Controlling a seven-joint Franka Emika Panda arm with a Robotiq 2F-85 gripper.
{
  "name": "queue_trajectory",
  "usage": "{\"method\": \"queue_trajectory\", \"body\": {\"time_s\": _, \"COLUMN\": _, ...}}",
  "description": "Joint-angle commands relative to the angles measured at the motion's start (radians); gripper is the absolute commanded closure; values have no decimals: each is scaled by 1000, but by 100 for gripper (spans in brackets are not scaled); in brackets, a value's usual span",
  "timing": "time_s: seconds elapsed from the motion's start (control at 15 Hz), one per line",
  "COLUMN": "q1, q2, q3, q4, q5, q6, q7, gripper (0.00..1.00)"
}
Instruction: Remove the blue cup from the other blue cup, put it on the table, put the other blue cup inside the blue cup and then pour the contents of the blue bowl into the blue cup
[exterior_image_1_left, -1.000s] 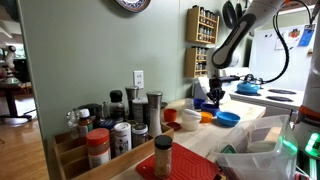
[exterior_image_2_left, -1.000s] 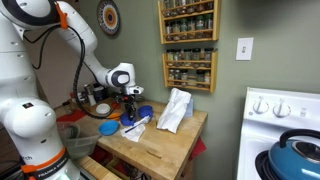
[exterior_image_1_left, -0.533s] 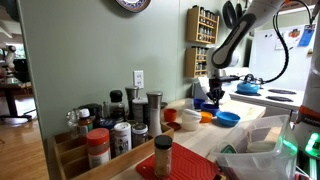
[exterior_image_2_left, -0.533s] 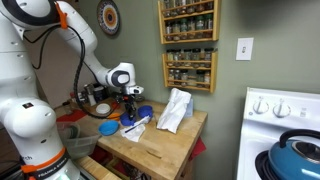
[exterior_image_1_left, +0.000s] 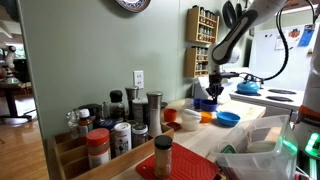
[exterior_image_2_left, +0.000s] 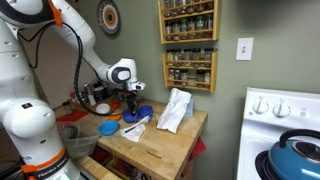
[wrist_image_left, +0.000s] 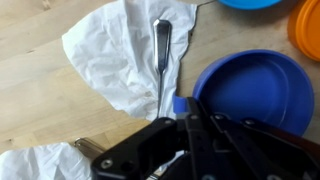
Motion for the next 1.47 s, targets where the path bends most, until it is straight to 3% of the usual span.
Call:
{"method": "queue_trajectory", "body": {"time_s": 0.0, "q1": -20, "q2": -57, "q3": -16, "q4": 5, "q5": 45, "q6": -52, "q7": -87, "gripper": 99}}
{"method": "queue_trajectory", "body": {"time_s": 0.4, "q1": -31, "q2": -62, "q3": -23, "q4": 87, "q5": 78, "q6": -94, "q7": -96, "gripper": 99}}
{"method": "queue_trajectory", "body": {"time_s": 1.4, "q1": -17, "q2": 125, "q3": -26, "q4": 258, "q5": -41, "q6": -45, "q7": 173, "gripper": 99}}
